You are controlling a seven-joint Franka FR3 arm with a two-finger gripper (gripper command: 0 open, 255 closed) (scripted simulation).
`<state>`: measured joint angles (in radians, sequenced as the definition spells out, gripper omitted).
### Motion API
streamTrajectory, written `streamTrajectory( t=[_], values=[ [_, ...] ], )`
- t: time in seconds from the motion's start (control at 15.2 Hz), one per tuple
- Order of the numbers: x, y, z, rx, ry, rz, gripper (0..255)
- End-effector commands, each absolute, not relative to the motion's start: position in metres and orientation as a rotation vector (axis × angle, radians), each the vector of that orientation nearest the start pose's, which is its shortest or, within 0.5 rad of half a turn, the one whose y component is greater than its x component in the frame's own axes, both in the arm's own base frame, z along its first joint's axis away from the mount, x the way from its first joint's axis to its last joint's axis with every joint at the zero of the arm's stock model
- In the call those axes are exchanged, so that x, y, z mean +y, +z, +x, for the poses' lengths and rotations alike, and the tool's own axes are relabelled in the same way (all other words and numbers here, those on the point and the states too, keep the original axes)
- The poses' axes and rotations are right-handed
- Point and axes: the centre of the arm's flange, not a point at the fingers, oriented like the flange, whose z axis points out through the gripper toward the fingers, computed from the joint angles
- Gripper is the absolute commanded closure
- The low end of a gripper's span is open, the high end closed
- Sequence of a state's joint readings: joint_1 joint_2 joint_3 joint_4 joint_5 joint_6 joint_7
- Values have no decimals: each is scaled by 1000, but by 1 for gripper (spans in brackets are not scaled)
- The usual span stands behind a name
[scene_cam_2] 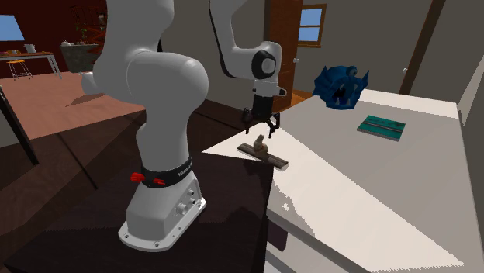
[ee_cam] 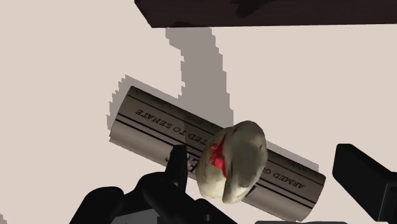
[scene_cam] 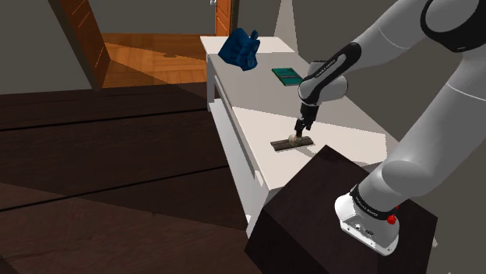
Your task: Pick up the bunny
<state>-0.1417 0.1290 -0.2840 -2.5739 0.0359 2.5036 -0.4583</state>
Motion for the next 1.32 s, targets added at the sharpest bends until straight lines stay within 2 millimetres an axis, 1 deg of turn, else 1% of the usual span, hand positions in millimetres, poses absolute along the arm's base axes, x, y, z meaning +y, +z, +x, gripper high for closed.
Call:
streamTrajectory(
  t=[0.0,0.13,0.26,0.33,0.92,1.25],
  values=[
    [-179,193,386,0,280,-3063,0],
    [-179,182,386,0,280,-3063,0],
    [-179,179,386,0,280,-3063,0],
    [-179,179,386,0,280,-3063,255],
    [-179,179,386,0,280,-3063,255],
    [-179,206,386,0,280,-3063,255]
  ],
)
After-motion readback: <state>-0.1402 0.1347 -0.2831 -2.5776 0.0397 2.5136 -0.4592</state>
